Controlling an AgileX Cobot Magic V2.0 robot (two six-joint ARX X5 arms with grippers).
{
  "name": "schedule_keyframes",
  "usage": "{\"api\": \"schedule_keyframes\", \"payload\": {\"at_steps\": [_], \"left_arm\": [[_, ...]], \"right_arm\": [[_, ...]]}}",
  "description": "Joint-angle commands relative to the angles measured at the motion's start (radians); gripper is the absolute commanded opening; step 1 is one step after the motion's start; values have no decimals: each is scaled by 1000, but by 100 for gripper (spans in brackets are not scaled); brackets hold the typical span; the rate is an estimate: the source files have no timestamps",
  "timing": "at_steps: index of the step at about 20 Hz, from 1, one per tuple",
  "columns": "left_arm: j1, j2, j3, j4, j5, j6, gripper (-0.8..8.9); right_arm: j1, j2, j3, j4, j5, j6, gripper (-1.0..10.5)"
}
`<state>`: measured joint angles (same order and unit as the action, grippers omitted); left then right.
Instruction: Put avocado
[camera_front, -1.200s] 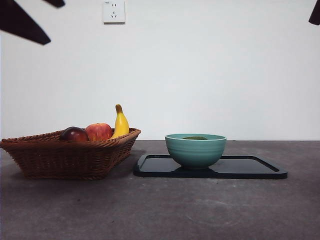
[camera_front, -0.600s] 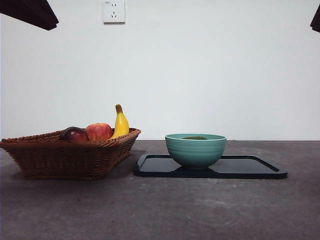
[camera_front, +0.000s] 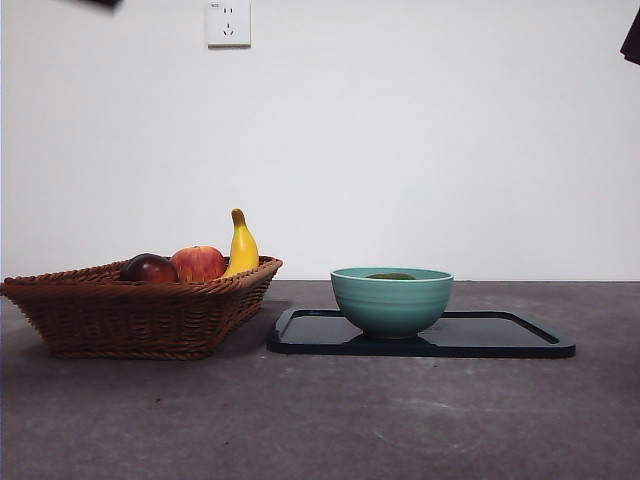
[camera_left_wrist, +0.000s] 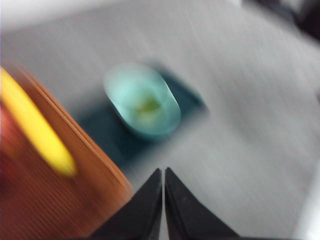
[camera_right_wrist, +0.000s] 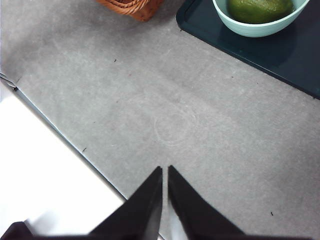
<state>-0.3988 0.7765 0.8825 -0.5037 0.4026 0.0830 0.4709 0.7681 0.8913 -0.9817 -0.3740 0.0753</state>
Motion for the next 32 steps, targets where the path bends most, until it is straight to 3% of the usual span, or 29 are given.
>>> {"api": "schedule_keyframes", "payload": {"at_steps": [1, 5, 9, 19, 27, 32], "left_arm": [[104, -95, -80, 291, -40, 31, 8], [261, -299, -319, 563, -237, 32, 8], [342, -503, -557, 605, -374, 32, 8], [383, -737, -867, 570, -381, 17, 8], [386, -774, -872, 328, -382, 6, 8], [386, -773, -871, 315, -382, 2, 8]], "right_arm": [[6, 8, 10, 10, -3, -4, 9], [6, 8, 10, 10, -3, -4, 10], [6, 8, 10, 10, -3, -4, 10], [6, 8, 10, 10, -3, -4, 10], [6, 8, 10, 10, -3, -4, 10], [6, 8, 10, 10, -3, -4, 10]]}}
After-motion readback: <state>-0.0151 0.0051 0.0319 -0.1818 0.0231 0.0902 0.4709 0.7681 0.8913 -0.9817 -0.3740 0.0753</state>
